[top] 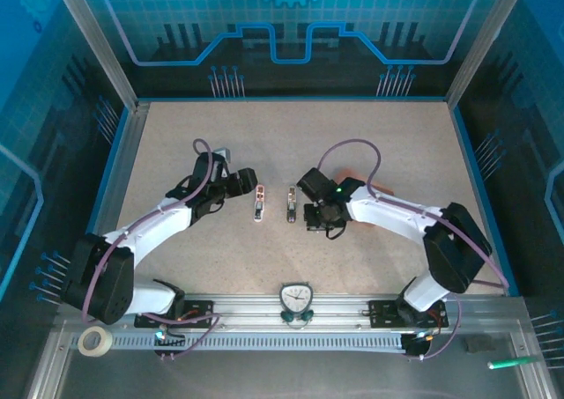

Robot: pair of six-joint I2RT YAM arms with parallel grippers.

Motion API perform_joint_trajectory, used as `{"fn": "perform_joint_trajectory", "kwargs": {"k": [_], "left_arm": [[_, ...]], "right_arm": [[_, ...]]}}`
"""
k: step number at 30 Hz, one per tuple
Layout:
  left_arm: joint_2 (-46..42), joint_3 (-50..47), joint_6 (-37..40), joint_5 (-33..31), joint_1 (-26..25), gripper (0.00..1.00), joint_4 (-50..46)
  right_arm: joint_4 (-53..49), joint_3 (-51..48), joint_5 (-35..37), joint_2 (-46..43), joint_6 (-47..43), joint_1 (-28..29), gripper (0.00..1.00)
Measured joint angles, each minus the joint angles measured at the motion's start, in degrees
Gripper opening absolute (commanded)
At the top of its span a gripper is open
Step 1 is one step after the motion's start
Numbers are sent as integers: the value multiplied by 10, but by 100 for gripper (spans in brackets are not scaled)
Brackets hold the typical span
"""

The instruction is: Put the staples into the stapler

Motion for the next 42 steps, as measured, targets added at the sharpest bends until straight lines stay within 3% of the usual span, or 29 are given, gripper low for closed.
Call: {"fn": "perform_joint_trajectory", "kwargs": {"k": [12, 21, 42], "left_arm": [[-12, -19, 1, 0, 19, 82, 6], [-12, -19, 5, 2, 22, 82, 6], [-12, -19, 6, 21, 23, 82, 6]], "right_arm": [[0, 18, -14, 110, 40, 5, 17], [-54, 65, -14, 125, 40, 5, 32], [-93, 96, -45, 158, 18, -2, 30]]}}
